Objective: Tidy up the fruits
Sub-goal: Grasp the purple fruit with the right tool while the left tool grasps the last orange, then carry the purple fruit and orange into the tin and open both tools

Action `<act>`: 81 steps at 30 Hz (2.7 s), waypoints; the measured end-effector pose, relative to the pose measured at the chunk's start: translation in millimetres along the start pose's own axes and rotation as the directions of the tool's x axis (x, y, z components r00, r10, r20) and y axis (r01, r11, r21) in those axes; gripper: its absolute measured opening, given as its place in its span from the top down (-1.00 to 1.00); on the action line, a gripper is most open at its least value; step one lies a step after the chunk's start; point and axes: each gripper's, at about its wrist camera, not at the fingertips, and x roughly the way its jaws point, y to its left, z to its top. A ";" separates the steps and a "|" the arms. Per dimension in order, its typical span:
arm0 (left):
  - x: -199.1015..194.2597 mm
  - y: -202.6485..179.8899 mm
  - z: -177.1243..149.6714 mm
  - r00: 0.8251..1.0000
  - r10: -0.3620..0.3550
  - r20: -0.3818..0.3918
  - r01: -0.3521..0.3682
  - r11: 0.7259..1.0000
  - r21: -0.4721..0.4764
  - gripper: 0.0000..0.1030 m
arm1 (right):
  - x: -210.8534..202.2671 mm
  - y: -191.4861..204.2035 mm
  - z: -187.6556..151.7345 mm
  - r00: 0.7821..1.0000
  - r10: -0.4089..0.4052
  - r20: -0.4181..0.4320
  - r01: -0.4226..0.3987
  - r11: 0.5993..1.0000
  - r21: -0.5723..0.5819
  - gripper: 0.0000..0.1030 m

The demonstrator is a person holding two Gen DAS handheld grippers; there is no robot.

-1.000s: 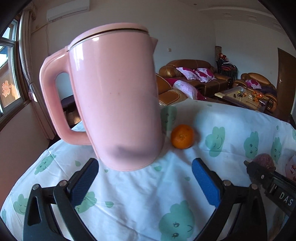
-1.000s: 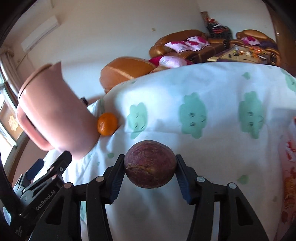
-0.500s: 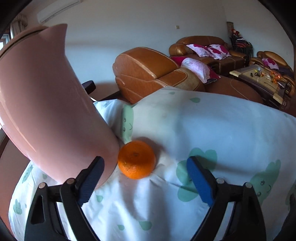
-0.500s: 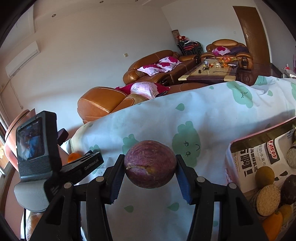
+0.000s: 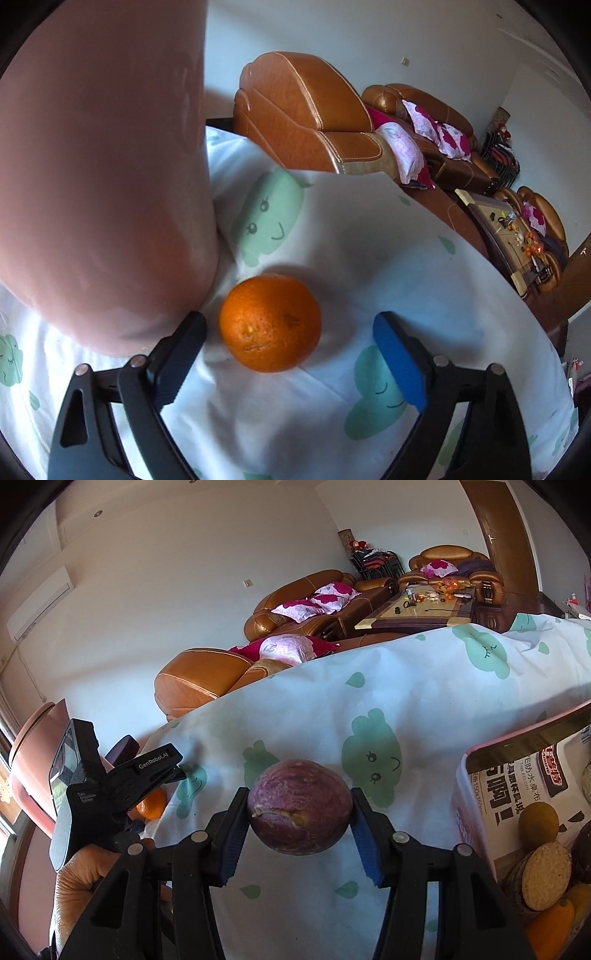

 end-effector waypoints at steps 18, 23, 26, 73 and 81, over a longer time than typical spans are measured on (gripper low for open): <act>-48.3 11.5 -31.0 0.981 -0.163 0.109 0.147 0.979 0.145 0.07 | -19.7 23.1 -6.7 0.991 -0.039 0.127 0.052 0.993 -0.104 -0.06; -77.2 16.5 -46.9 0.969 -0.170 0.181 0.132 0.970 0.204 0.07 | -33.1 33.8 -14.0 0.982 -0.055 0.179 0.084 0.984 -0.159 -0.06; -85.3 19.0 -49.7 0.962 -0.180 0.207 0.134 0.967 0.217 0.07 | -43.9 36.0 -20.9 0.978 -0.062 0.197 0.099 0.978 -0.184 -0.07; -203.6 -46.7 -188.4 0.890 -0.380 0.251 0.218 0.839 0.499 0.06 | -177.7 -58.4 -48.1 0.940 -0.116 0.322 0.197 0.952 -0.234 -0.07; -217.8 -74.3 -199.0 0.870 -0.432 0.240 0.254 0.808 0.532 0.06 | -191.8 -79.7 -35.9 0.918 -0.144 0.370 0.239 0.944 -0.226 -0.07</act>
